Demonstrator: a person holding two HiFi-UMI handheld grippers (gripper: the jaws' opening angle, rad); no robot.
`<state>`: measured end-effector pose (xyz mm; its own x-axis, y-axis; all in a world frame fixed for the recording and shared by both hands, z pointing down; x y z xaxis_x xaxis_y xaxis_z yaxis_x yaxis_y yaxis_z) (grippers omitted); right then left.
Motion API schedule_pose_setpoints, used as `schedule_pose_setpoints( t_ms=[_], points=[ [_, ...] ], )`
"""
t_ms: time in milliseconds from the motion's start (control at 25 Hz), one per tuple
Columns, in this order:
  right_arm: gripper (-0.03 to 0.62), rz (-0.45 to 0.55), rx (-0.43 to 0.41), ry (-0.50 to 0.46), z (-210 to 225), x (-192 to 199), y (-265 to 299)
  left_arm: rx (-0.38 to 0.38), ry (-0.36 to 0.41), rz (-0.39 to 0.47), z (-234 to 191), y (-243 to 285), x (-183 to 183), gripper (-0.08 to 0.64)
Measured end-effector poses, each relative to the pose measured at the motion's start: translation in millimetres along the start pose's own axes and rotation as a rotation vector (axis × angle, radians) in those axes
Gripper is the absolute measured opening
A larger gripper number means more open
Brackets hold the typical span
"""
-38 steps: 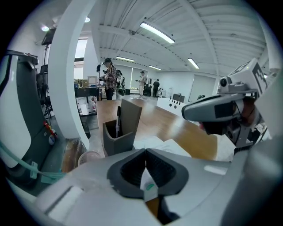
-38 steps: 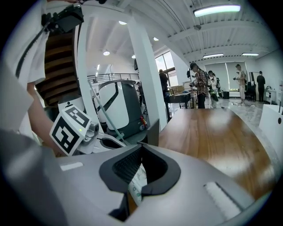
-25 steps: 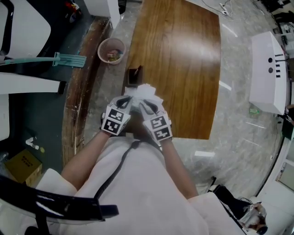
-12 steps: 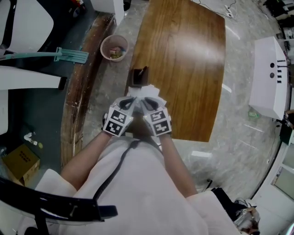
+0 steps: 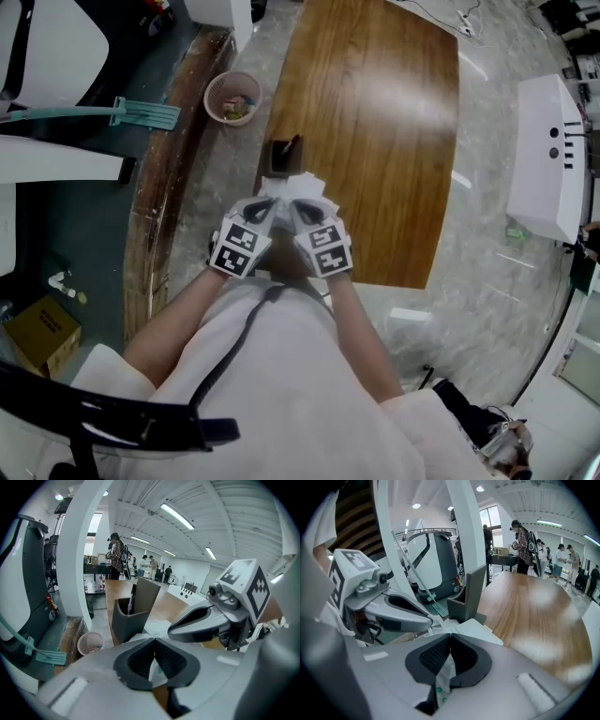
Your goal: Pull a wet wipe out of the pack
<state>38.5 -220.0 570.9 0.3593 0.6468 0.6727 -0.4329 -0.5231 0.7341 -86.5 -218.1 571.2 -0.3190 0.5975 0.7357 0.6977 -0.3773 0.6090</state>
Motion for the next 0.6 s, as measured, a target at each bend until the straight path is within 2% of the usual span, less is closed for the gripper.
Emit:
schedule_pose_setpoints(
  t_ms=[440,600],
  points=[
    [0.009,0.115,0.024,0.028,6,-6,-29,0.001,0.008,0.018,8,-6,-7,0.024],
    [0.009,0.169,0.027,0.057,8,-11,-45,-0.008,0.016,0.048,12,-10,-15,0.035]
  ],
)
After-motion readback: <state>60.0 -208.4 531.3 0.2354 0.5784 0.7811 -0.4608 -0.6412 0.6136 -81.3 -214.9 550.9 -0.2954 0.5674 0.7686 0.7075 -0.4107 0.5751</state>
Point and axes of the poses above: the fingertips, and each gripper's own axes: y forward along the fingers, z to its right, x out of its underside, the point moved 8 cm from there along -y, backward along the fingers, and after that the axes turned 7 degrees about x, right-handed, at the moved point
